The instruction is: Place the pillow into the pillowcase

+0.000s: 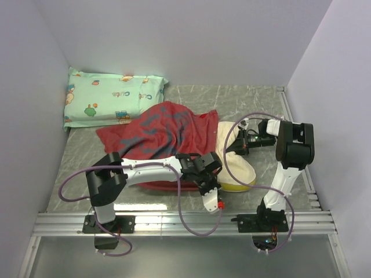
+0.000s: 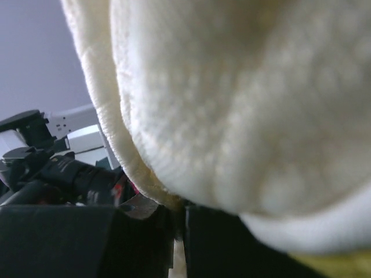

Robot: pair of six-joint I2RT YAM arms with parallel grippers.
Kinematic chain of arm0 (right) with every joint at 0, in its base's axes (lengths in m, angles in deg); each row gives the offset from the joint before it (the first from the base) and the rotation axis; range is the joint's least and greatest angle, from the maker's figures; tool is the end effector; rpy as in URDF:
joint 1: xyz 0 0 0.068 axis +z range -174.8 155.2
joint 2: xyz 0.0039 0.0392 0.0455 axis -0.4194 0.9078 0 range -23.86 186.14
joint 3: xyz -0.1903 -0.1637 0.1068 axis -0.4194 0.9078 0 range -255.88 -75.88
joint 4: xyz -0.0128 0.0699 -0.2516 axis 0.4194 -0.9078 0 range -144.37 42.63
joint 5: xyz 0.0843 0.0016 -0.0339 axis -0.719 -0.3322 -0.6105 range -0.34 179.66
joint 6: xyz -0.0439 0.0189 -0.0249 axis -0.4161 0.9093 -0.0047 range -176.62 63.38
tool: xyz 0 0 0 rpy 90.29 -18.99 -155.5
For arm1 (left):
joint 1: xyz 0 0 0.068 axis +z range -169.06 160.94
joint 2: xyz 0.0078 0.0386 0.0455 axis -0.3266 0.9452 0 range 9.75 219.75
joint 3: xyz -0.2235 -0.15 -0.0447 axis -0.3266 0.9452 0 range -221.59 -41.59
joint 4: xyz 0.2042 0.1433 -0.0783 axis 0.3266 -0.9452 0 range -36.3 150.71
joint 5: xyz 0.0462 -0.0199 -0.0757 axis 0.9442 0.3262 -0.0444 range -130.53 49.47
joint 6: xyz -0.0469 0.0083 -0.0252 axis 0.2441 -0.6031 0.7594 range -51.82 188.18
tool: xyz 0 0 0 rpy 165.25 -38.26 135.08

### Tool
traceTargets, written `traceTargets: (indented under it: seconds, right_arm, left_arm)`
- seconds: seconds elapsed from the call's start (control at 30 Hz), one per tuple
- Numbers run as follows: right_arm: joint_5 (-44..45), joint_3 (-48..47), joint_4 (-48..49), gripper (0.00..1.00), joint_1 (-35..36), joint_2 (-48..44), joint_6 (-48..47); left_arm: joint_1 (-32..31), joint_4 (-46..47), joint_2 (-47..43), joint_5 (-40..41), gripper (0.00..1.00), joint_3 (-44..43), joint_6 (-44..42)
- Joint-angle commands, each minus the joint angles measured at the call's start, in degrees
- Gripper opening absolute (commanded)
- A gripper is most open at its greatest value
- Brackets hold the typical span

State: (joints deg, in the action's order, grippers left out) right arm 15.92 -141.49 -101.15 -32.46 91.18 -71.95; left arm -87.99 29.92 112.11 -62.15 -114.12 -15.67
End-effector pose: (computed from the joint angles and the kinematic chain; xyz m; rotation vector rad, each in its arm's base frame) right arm 0.3191 -0.0084 0.1239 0.0485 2.4610 1.8587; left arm 0.1214 -0.3513 0.2083 2.5182 0.4777 -0.3975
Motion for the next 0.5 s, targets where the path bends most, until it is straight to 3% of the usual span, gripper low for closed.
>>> traceTargets:
  seconds: [0.0, 0.17, 0.23, 0.3, 0.37, 0.4, 0.43, 0.47]
  right_arm:
    - [-6.7, 2.5, -3.9, 0.00, 5.1, -0.7, -0.8]
    - [-3.7, 6.9, 4.5, 0.00, 6.4, -2.3, 6.6]
    - [-2.4, 8.1, 6.9, 0.00, 6.4, -1.4, 7.4]
    - [-1.4, 8.6, 7.0, 0.00, 6.5, 0.5, 6.0]
    - [-1.3, 8.4, 5.6, 0.00, 6.4, 1.8, 3.9]
    - [-1.3, 7.3, 2.3, 0.00, 6.4, 2.2, 2.3]
    - [-1.5, 6.1, -1.1, 0.00, 6.4, 2.7, -3.9]
    - [-1.8, 4.8, -5.2, 0.08, 6.4, 3.8, -8.4]
  left_arm:
    - [-1.4, 22.5, -2.0, -9.4, 0.00, -3.3, 0.3]
    - [-1.4, 33.0, -4.4, -7.9, 0.00, 4.8, 2.4]
    - [-1.4, 46.1, -5.2, -6.0, 0.00, 12.4, 4.5]
    - [-1.5, 55.0, -6.0, -2.6, 0.00, 16.6, 12.7]
    - [-1.6, 53.1, -7.1, -0.3, 0.03, 15.9, 18.2]
    - [-1.6, 50.8, -8.0, 0.4, 0.11, 14.7, 20.3]
    - [-1.6, 47.9, -9.4, 0.7, 0.35, 14.0, 26.3]
    - [-1.4, 40.0, -12.8, 1.1, 0.47, 12.7, 30.1]
